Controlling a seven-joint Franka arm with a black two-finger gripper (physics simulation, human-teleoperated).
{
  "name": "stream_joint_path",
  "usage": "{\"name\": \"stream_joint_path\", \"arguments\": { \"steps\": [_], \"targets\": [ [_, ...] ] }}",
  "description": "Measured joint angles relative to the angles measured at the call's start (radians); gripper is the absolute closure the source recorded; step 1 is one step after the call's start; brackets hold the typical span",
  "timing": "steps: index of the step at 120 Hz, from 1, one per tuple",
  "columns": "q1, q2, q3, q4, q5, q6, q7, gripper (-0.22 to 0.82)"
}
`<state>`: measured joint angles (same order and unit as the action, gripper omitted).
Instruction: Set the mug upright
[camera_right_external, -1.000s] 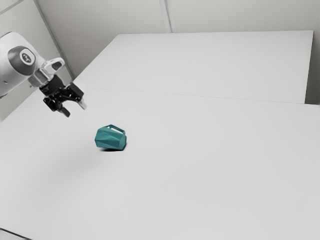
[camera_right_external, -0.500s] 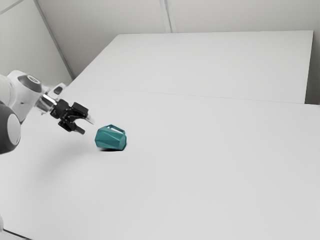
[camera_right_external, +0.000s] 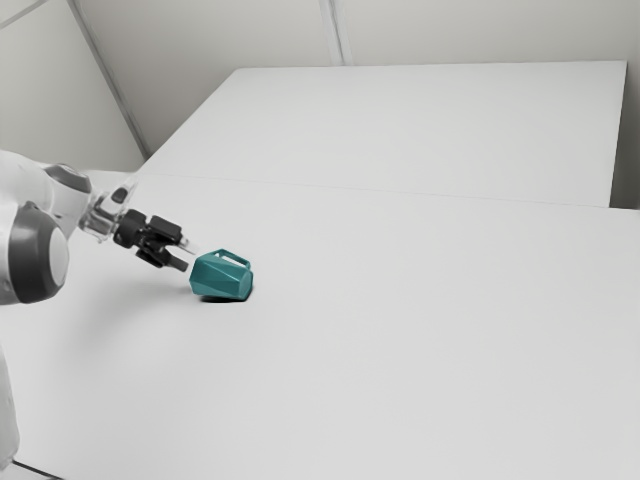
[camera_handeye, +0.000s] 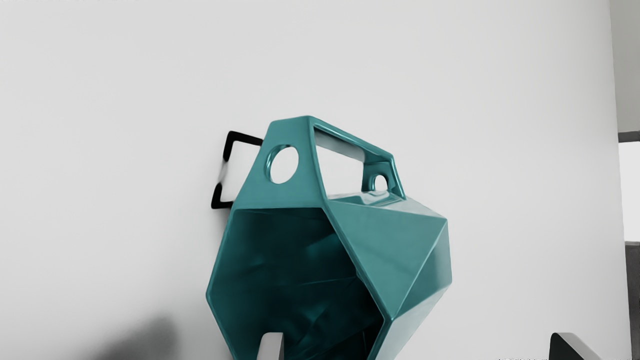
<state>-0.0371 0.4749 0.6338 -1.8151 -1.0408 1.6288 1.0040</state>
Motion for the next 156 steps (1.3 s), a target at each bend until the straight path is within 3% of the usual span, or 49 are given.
{"name": "stream_joint_path", "arguments": {
  "steps": [64, 80, 117, 156],
  "targets": [
    [0.000, 0.089, -0.029, 0.046, -0.096, -0.022, 0.135, 0.06],
    [0.000, 0.098, -0.031, 0.047, -0.115, -0.028, 0.152, 0.17],
    [0.000, 0.101, -0.047, 0.042, -0.143, -0.035, 0.179, 0.52],
    [-0.003, 0.096, -0.053, 0.041, -0.158, -0.044, 0.195, 0.69]
  ]
}}
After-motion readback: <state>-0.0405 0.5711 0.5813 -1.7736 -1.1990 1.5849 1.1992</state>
